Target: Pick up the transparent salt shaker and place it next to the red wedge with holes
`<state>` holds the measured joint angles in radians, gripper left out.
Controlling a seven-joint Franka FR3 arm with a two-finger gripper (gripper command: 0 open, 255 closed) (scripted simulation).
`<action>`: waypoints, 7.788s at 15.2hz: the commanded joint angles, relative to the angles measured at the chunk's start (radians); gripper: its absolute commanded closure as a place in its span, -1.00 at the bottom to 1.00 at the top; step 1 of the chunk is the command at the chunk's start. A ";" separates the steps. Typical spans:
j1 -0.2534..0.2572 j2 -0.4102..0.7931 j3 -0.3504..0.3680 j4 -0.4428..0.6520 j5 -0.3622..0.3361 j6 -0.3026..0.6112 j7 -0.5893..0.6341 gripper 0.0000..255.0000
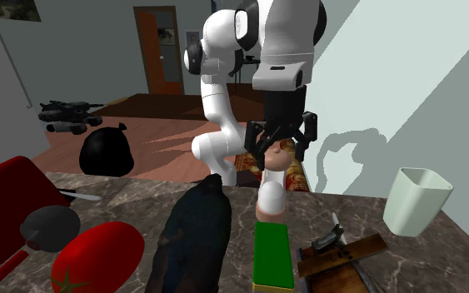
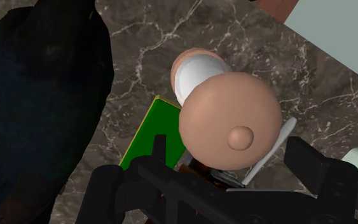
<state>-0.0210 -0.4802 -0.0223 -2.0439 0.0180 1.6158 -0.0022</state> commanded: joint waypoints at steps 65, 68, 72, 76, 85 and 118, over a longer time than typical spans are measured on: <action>0.010 -0.035 0.020 0.300 -0.038 -0.294 0.008 -1.00; 0.011 -0.152 0.027 0.110 -0.051 -0.206 0.008 -1.00; 0.013 -0.296 0.035 -0.117 -0.068 -0.103 0.008 -1.00; 0.014 -0.432 0.041 -0.324 -0.085 -0.013 0.009 -1.00; 0.018 -0.722 0.049 -0.720 -0.123 0.135 0.008 -1.00; 0.011 -0.689 0.037 -0.701 -0.133 0.150 -0.001 1.00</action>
<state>-0.0102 -1.1728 0.0134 -2.7588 -0.1160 1.7763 -0.0033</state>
